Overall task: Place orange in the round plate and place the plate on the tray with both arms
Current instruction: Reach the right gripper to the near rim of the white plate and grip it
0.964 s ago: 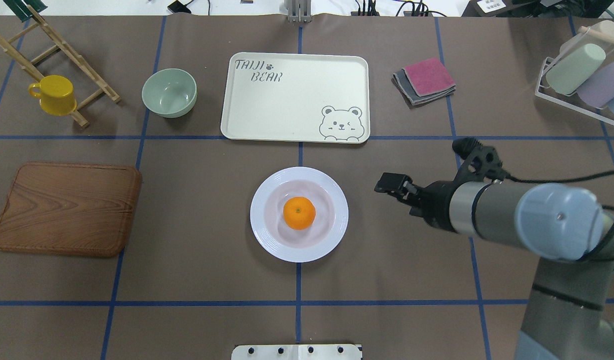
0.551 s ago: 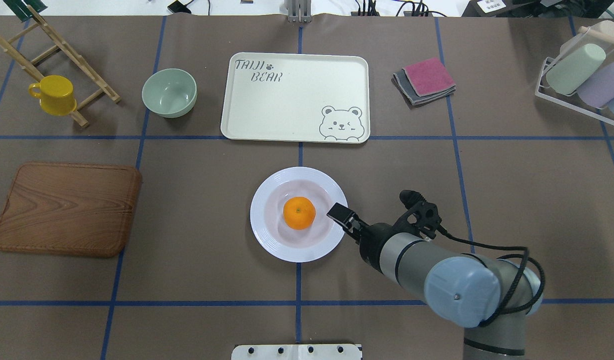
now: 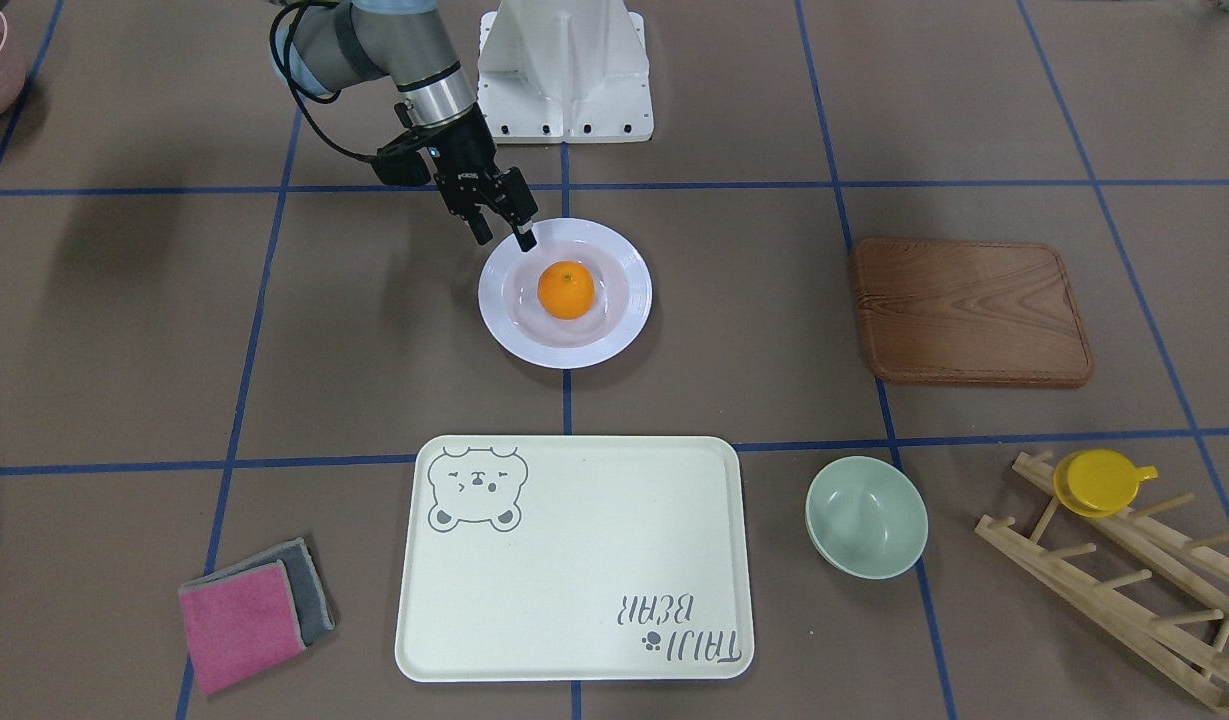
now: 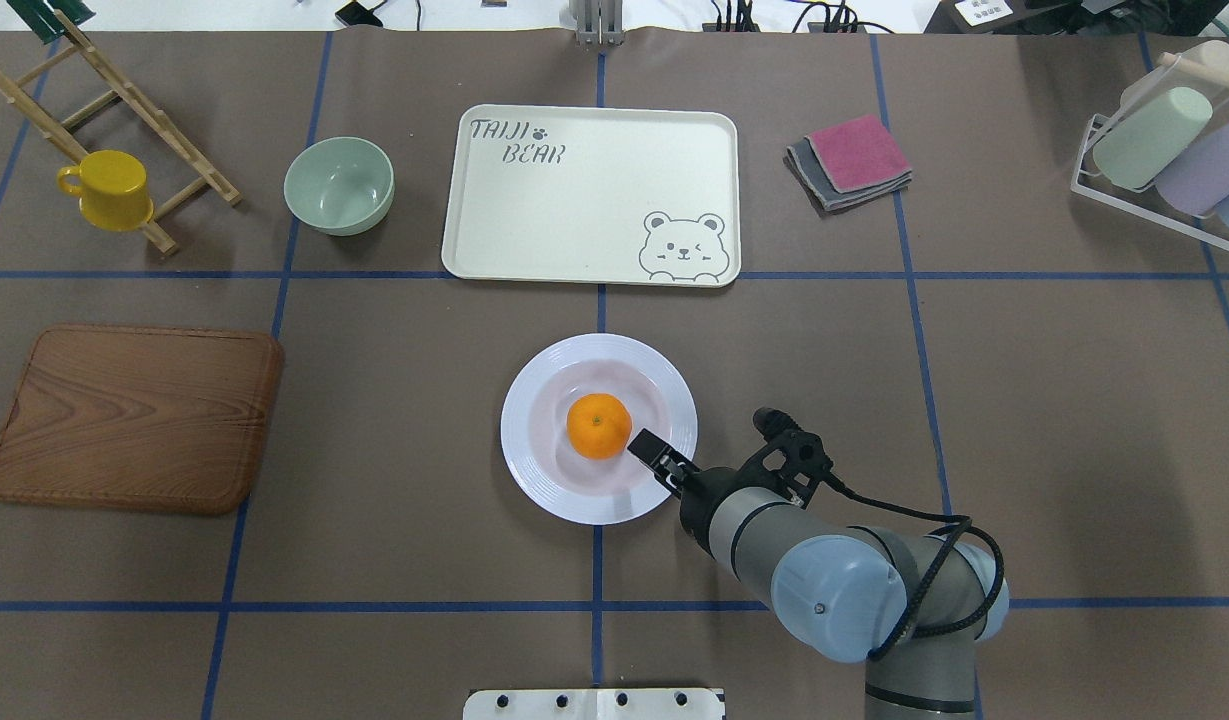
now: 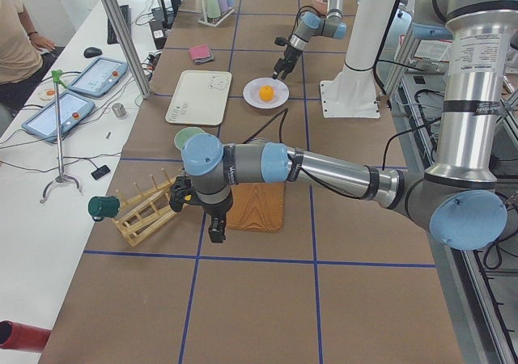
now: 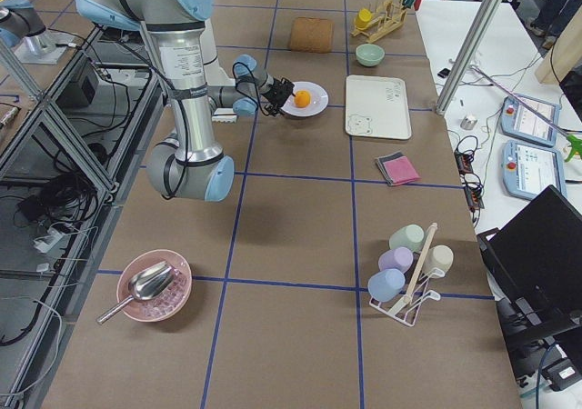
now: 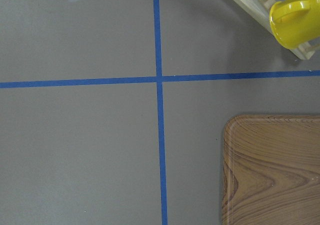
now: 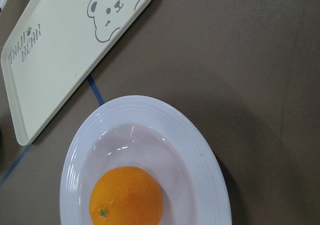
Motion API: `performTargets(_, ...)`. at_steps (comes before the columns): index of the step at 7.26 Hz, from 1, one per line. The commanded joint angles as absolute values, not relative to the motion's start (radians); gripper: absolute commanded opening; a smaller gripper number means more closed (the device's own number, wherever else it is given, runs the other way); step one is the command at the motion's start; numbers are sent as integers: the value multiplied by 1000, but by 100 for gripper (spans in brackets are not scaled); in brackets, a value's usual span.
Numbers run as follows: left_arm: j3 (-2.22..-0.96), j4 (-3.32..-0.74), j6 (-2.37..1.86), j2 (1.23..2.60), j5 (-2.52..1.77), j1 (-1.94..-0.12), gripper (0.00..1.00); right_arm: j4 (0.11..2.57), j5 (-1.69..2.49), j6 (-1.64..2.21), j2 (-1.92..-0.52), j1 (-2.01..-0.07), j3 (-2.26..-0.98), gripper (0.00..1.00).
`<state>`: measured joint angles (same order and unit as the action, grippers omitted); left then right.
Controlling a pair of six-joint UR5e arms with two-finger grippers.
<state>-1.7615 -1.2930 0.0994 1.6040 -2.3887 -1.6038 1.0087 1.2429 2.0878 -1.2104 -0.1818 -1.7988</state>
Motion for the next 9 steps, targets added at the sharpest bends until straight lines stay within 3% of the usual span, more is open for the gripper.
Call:
performTargets(1, -1763, -1293, 98, 1595, -2401, -1603, 100, 1009, 1243, 2086, -1192, -192, -1761, 82)
performTargets(3, -1763, -1293, 98, 1595, -2401, -1603, 100, 1008, 1244, 2091, -1148, -218, -1709, 58)
performTargets(4, -1763, -1293, 98, 1594, -2401, -1603, 100, 1008, 1244, 2091, -1135, -227, -1701, 11)
performTargets(5, -1763, -1293, 98, 1594, -2401, -1603, 100, 1008, 1244, 2086, -1137, -227, -1703, 0)
performTargets(9, -1764, -1293, 97, 1594, -2401, -1603, 100, 974, 1233, 2072, -1155, -242, -1775, 0)
